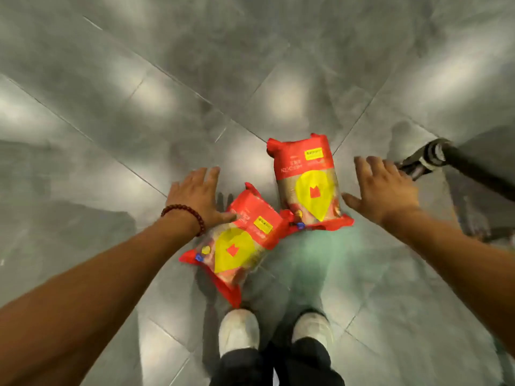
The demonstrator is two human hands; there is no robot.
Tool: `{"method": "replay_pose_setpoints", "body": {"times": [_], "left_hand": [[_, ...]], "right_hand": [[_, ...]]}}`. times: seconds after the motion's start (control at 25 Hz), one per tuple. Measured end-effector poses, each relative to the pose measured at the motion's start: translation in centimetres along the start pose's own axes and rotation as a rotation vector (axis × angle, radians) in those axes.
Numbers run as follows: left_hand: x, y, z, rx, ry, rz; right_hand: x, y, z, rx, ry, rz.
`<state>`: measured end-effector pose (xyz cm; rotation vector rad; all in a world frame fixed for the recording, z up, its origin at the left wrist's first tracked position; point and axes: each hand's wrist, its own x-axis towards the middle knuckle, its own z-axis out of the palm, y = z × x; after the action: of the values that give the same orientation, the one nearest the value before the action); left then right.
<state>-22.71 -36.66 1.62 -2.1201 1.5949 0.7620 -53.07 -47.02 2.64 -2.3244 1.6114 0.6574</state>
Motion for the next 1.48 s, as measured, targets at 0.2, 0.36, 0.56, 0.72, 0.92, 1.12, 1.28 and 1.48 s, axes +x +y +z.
{"method": "replay_pose_setpoints", "body": {"times": [0.2,0.36,0.56,0.72,0.92,1.12,1.28,1.48], "left_hand": [[6.2,0.1,15.5,-0.632,-0.259,-0.145],[6.5,-0.8,18.1,-0.689,-0.092,-0.117],[2.4,-3.9,13.5,-1.065,0.123,-0.541],[-2.7,-3.9,4.0,-1.234,0.111,-0.522],[-13.5,-2.3,-13.7,-1.277,0.136,-0.358],[-24.6,-1.1,-29.5,-1.420,0.200,-0.237],[-31.8,1.6,-40.7,-1.432,0.222,0.006],[-39.4,12.2,-52.4,-1.381,0.129,0.407]], "right_hand": [[10.6,-1.0,16.1,0.624,-0.054,0.219],[11.6,-0.3,21.4,1.087,0.017,0.314],[2.8,-0.8,18.1,1.206,-0.032,0.414],[-5.7,-2.9,8.7,1.313,-0.066,0.404],[-14.6,-3.0,-12.2,1.352,0.032,0.370],[-24.7,-2.5,-30.9,1.411,0.185,0.336],[-33.8,-0.1,-41.4,1.417,0.387,0.328],[-44.6,8.9,-48.5,1.456,0.668,0.462]]}}
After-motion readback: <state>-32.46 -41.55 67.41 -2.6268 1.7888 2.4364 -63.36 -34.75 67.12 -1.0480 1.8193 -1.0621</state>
